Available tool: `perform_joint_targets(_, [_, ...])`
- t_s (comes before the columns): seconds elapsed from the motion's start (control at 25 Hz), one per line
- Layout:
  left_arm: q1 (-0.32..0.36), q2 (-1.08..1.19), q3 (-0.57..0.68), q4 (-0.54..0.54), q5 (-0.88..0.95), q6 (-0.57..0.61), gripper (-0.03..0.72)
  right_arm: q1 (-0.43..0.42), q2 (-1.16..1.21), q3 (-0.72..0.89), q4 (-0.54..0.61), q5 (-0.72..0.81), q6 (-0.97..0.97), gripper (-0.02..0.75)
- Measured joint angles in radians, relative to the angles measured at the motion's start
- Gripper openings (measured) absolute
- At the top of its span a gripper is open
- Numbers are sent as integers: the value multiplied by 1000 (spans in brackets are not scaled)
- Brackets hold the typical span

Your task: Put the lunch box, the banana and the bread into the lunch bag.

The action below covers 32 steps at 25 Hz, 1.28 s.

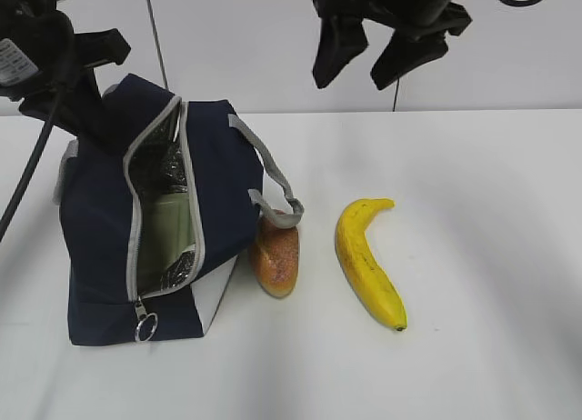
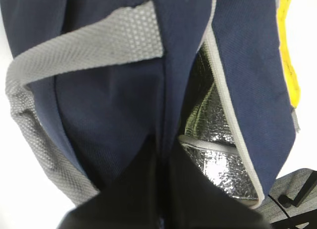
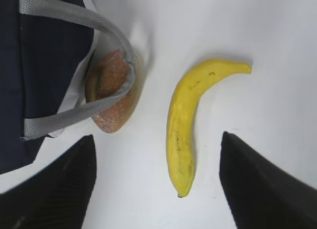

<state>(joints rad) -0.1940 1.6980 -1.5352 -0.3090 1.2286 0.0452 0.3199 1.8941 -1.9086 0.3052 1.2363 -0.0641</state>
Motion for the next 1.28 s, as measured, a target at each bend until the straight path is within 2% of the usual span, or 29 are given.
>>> perform_joint_targets(0.12, [0,0,0,4,1,0,-2,0,-63,86,-63,-3,32,588])
perform_joint_targets(0.24, [0,0,0,5,1,0,-2,0,-144,229,-101,-79,57,588])
perform_joint_targets(0.48, [0,0,0,6,2,0,-2,0,-271,534,-90,-288,64,588])
perform_joint_targets(0.68, [0,0,0,6,2,0,-2,0,-282,705,-71,-394,64,588])
perform_joint_targets(1.04, [0,0,0,6,3,0,-2,0,-150,739,-52,-422,24,588])
perform_joint_targets(1.28, [0,0,0,6,3,0,-2,0,-55,739,111,-438,-144,588])
